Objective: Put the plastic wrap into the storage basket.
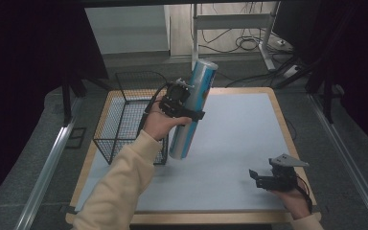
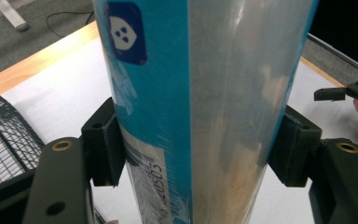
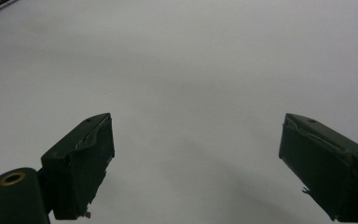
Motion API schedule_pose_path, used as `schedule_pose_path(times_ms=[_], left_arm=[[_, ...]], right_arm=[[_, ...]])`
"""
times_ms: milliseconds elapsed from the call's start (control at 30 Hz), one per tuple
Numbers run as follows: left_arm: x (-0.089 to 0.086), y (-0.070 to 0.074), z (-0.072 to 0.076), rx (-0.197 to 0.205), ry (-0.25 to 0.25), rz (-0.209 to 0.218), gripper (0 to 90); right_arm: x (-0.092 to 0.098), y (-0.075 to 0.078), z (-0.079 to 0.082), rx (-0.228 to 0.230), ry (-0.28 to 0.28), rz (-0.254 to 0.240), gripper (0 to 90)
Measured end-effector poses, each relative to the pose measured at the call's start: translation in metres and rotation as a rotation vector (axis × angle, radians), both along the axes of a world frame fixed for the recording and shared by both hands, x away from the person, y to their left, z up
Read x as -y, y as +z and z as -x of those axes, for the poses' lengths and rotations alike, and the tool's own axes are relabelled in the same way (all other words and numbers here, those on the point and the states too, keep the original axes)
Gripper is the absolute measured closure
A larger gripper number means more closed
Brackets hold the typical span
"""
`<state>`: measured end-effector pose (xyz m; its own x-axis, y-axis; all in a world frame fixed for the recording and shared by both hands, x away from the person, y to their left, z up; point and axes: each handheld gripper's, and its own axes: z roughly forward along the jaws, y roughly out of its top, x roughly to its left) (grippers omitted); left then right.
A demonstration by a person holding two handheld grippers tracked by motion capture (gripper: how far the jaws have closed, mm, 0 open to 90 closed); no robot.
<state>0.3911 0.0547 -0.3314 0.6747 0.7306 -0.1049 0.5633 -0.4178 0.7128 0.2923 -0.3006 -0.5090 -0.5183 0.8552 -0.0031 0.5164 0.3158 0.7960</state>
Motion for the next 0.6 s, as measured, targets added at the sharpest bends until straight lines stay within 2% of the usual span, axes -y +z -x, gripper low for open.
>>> schedule_pose_path(times_ms=[233,600], left_arm=[[-0.007,0.010,-0.005,0.015,0.015,-0.013,32.0],[-0.016,0.026,-0.012,0.026,0.057,0.000,32.0]], right_arm=[[0.000,0.001,0.000,0.001,0.000,0.000,10.3],[-0.001,0.000,0.001,0.000,0.001,-0.001,10.3]])
